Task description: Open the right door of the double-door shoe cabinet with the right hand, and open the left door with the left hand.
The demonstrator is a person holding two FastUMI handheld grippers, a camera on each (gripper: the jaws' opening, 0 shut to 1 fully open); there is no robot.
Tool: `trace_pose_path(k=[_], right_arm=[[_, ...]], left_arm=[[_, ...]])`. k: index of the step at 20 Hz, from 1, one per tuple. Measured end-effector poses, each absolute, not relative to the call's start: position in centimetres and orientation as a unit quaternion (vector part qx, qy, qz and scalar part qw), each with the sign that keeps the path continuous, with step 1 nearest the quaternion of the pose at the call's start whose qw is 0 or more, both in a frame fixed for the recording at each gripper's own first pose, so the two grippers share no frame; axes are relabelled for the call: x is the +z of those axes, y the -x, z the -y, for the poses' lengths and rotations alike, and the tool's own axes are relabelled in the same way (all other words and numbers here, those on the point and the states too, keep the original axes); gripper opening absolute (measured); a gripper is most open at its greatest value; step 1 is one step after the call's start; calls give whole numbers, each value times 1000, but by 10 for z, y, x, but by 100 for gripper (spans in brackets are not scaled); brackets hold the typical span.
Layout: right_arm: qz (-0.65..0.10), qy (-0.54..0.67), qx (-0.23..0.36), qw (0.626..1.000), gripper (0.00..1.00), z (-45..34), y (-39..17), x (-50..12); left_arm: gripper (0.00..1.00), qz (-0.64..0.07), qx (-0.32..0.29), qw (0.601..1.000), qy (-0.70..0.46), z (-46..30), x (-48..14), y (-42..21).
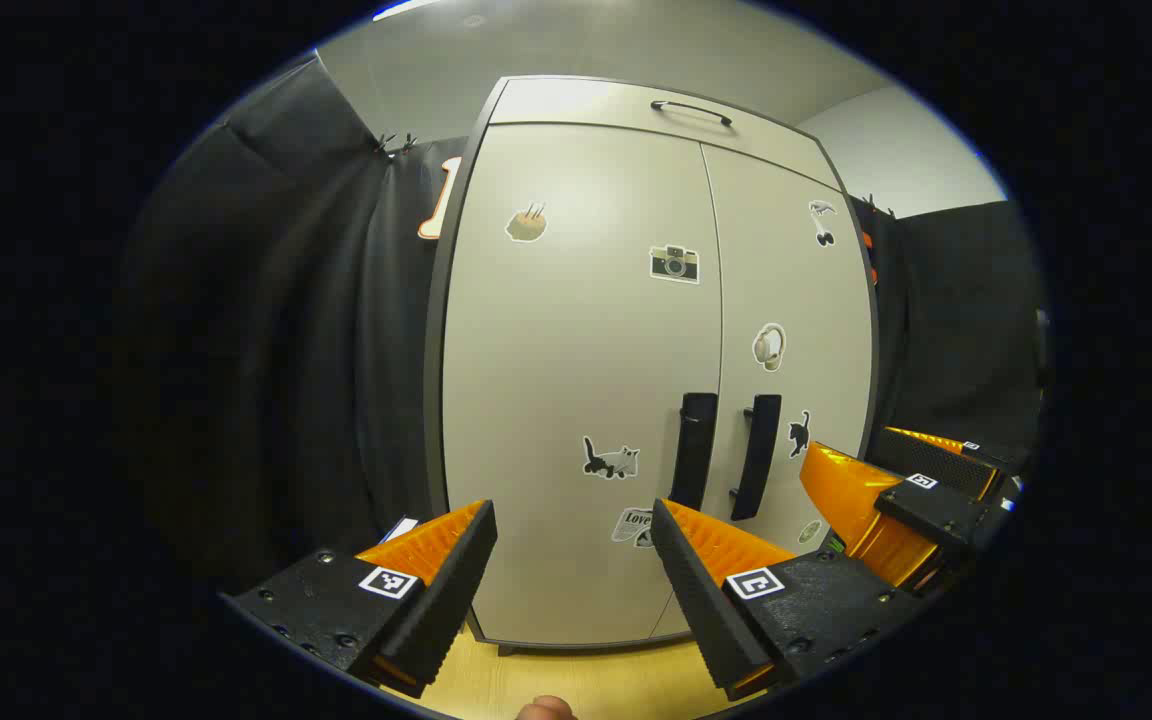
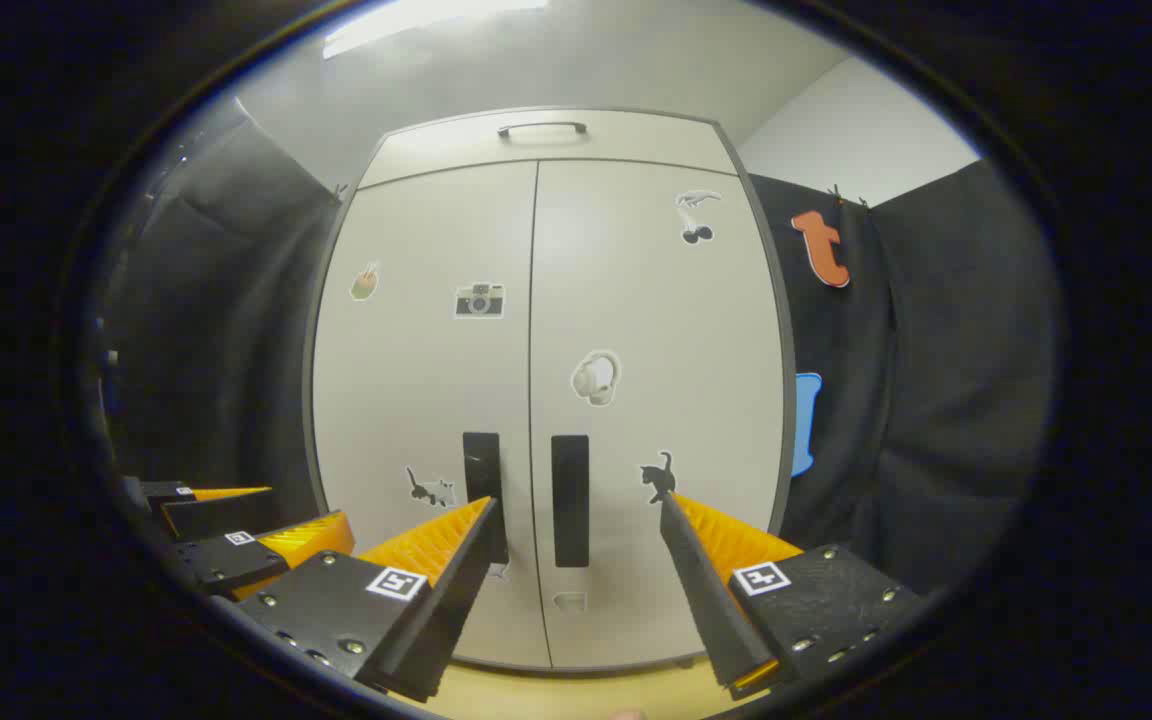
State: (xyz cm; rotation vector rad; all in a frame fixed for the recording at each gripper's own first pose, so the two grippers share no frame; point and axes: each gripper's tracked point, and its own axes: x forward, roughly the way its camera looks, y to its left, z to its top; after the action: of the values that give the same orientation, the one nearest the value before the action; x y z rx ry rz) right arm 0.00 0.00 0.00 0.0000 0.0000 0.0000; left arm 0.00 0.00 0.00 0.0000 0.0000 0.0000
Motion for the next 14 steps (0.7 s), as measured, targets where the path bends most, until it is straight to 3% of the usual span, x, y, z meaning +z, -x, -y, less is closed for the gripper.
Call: trace_pose_path(k=[6,7,8,14], right_arm=[[0,-4,-1,1000,96,2,-1,2],[-3,-3,-1,1000,96,1,-3,0],[-6,-3,0,1000,96,0,-4,-1],[-12,-1,1,1000,96,-5,-11,-6]], left_arm=[[96,5,9,1000,-11,-4,2,-2],[100,8,12,1000,-11,-6,3,-2],[96,9,15,1000,-11,-8,4,-1],[96,2,27,1000,-6,-21,0,0]])
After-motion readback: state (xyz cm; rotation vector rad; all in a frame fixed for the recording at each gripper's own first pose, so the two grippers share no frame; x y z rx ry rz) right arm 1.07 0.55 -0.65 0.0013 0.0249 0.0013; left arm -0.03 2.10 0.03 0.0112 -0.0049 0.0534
